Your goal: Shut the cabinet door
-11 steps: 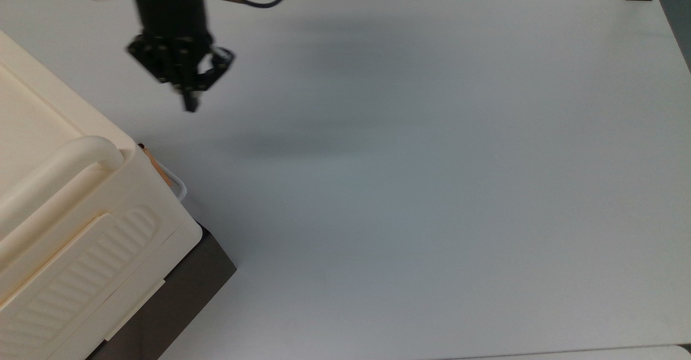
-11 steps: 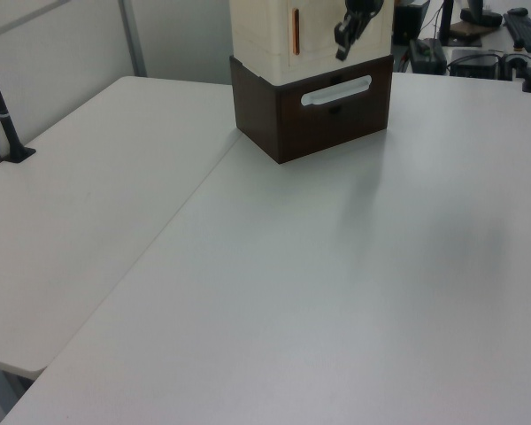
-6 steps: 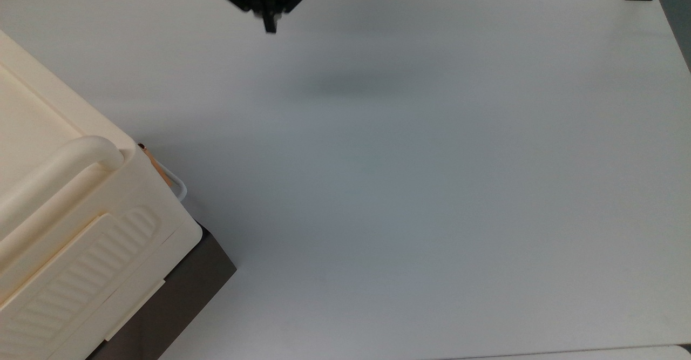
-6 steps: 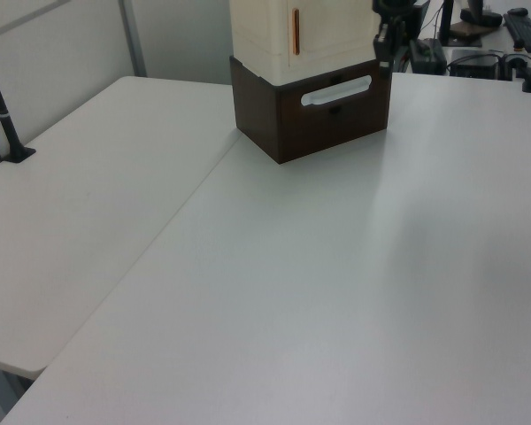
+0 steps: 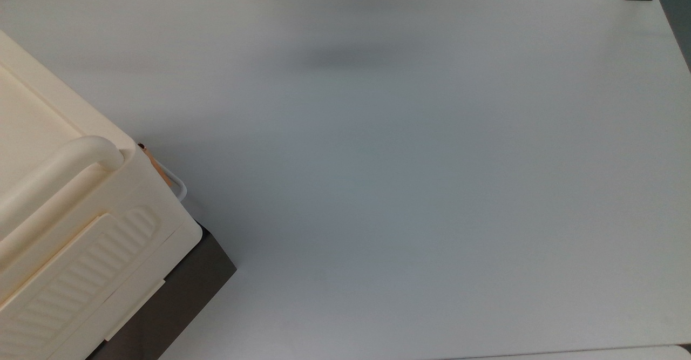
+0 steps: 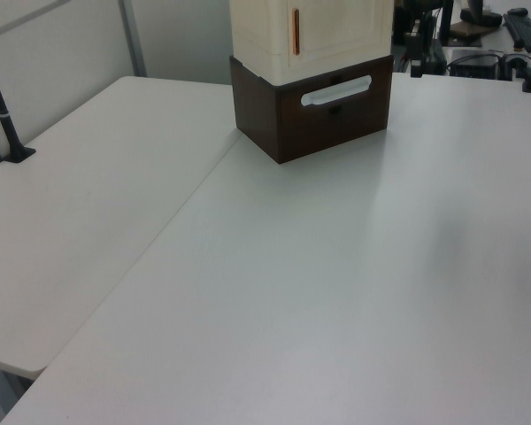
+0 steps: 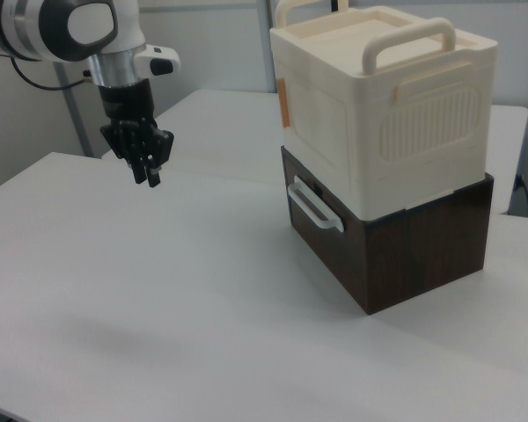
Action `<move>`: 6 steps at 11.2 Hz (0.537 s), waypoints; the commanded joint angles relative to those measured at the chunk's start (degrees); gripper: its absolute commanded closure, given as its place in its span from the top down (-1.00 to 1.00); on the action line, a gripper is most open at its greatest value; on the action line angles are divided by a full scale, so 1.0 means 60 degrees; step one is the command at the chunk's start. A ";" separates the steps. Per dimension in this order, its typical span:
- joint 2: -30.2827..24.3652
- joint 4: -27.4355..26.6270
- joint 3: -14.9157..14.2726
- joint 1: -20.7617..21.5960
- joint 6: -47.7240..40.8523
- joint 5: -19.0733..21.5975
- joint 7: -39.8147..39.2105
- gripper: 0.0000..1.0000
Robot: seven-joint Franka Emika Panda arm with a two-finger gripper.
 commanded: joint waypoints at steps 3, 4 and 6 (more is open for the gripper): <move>-0.0045 -0.0189 0.0053 -0.0081 0.0387 -0.0647 -0.0148 1.00; -0.0031 -0.0174 0.0052 -0.0081 0.0417 -0.0662 -0.0074 1.00; 0.0130 -0.0086 0.0110 0.0108 0.0374 -0.1257 -0.0045 1.00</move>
